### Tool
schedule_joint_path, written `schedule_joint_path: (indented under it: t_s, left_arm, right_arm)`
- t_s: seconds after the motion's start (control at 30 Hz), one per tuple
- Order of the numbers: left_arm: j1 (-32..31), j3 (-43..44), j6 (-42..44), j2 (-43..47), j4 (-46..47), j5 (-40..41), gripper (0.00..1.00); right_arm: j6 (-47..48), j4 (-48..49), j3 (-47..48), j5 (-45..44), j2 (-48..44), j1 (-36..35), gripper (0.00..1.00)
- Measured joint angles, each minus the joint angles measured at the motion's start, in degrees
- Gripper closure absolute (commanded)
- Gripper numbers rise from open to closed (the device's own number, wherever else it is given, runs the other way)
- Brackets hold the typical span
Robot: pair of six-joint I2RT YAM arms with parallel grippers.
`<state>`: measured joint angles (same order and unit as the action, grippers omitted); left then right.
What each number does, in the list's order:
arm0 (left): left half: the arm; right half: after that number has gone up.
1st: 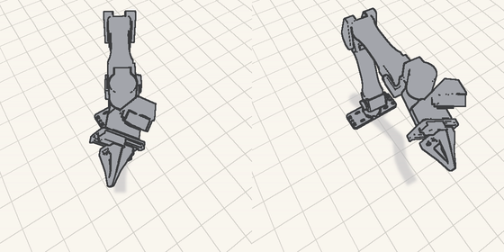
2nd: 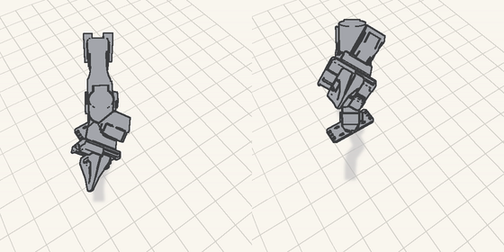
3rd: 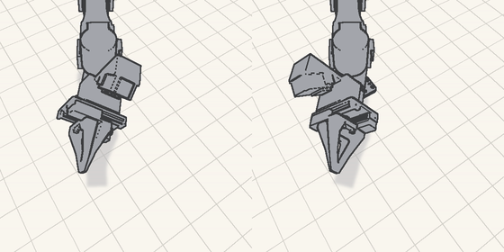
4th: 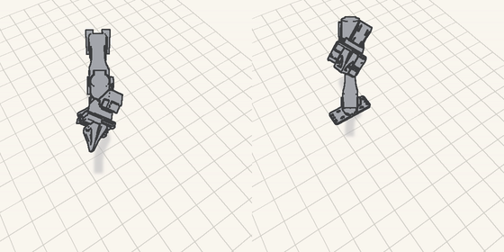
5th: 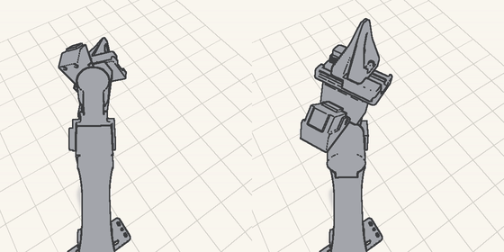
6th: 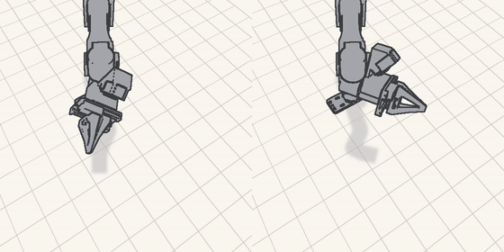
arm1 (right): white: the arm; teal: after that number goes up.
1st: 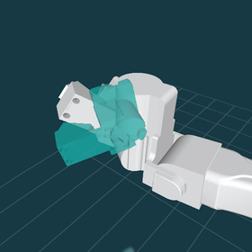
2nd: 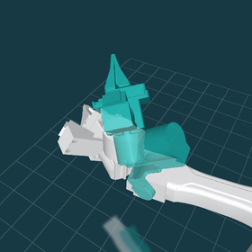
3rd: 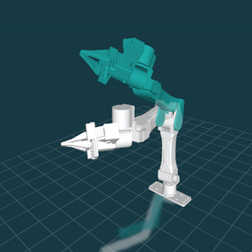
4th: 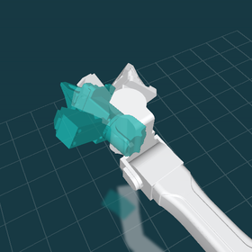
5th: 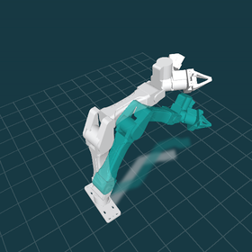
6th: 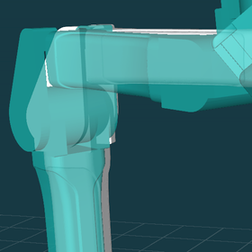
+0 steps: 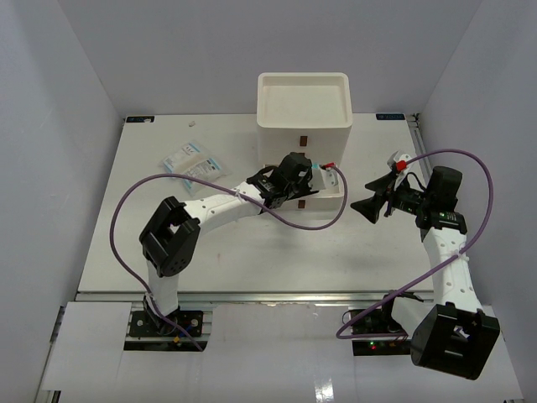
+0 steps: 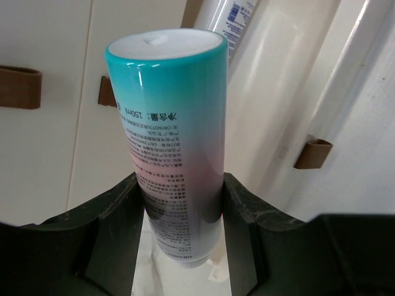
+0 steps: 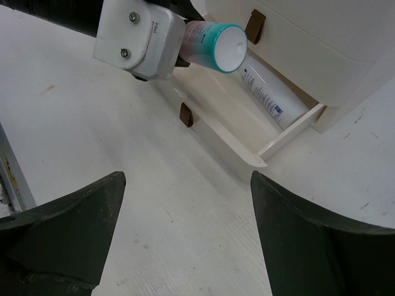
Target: Organize the makeup
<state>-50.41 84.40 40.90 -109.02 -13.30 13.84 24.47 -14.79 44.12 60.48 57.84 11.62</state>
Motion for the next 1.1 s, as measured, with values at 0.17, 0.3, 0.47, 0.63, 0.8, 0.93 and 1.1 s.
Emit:
schedule_joint_path:
  t_s: [0.17,0.3,0.47,0.63,0.8,0.93,1.1]
  left_arm:
    - [0.0,0.7,3.9,-3.1,4.1,0.6,0.48]
    - [0.0,0.7,4.9,-5.3,4.9,0.6,0.3]
    - [0.0,0.5,4.6,-5.6,7.1,0.6,0.2]
    - [0.0,-0.3,2.6,-3.8,9.3,0.3,0.09]
    - [0.0,-2.8,-1.5,1.1,9.9,-1.4,0.1]
    - [0.0,-6.6,-8.0,8.8,9.6,-3.0,0.11]
    - [1.4,-7.3,-21.2,17.8,6.8,-4.6,0.33]
  right_arm:
    - [0.0,0.0,0.0,0.1,0.0,0.3,0.11]
    - [0.0,0.0,0.0,0.2,0.0,0.8,0.11]
    - [0.0,0.0,0.0,0.4,0.0,1.1,0.11]
    - [0.6,0.0,-0.1,1.6,0.0,1.2,0.11]
    - [2.3,-0.1,-1.0,3.5,0.0,1.2,0.13]
    - [6.3,-0.8,-2.1,6.5,0.0,1.2,0.17]
    - [16.1,-4.2,-3.5,10.1,-1.0,-0.1,0.25]
